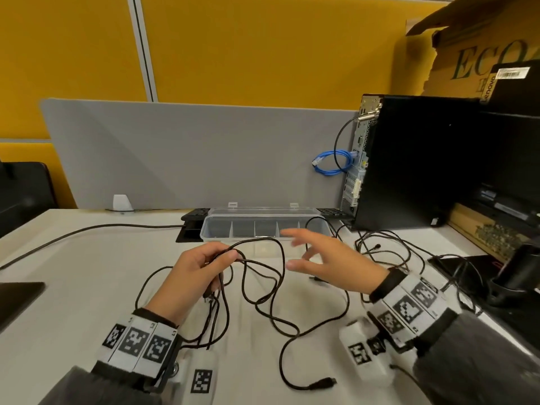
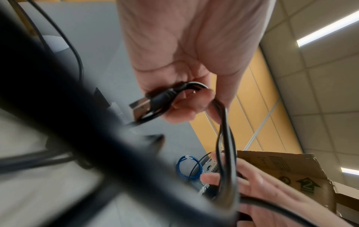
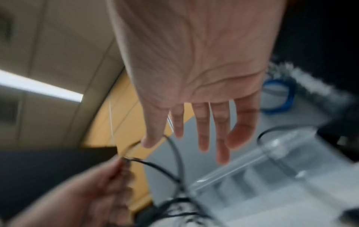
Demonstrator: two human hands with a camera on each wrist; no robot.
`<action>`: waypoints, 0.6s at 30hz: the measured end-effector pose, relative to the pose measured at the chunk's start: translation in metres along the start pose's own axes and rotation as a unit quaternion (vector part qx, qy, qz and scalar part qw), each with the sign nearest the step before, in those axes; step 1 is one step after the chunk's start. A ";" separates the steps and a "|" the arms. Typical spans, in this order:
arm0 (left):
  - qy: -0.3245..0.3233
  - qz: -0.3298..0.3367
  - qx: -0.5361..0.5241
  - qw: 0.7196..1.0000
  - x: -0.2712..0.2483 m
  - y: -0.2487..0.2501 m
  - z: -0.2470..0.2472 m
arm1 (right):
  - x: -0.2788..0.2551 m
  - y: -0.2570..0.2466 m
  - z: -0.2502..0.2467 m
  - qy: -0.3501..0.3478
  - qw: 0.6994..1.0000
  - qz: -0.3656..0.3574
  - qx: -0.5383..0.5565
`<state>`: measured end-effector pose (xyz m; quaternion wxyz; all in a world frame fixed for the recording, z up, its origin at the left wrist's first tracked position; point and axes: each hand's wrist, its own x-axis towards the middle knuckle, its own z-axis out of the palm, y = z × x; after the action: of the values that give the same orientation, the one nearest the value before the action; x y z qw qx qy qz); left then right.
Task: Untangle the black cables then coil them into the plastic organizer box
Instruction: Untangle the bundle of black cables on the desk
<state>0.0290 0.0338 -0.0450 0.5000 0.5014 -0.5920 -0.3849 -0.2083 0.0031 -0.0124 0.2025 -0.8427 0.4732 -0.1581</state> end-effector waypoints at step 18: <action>0.102 -0.069 -0.059 0.991 0.013 -0.004 -0.038 | -0.004 0.044 -0.076 0.550 0.641 -0.005 0.535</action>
<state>0.0673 0.0223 -0.0387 0.5589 0.5468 -0.4785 -0.3996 -0.2769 -0.0288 0.0321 0.3201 -0.3476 0.3255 -0.8190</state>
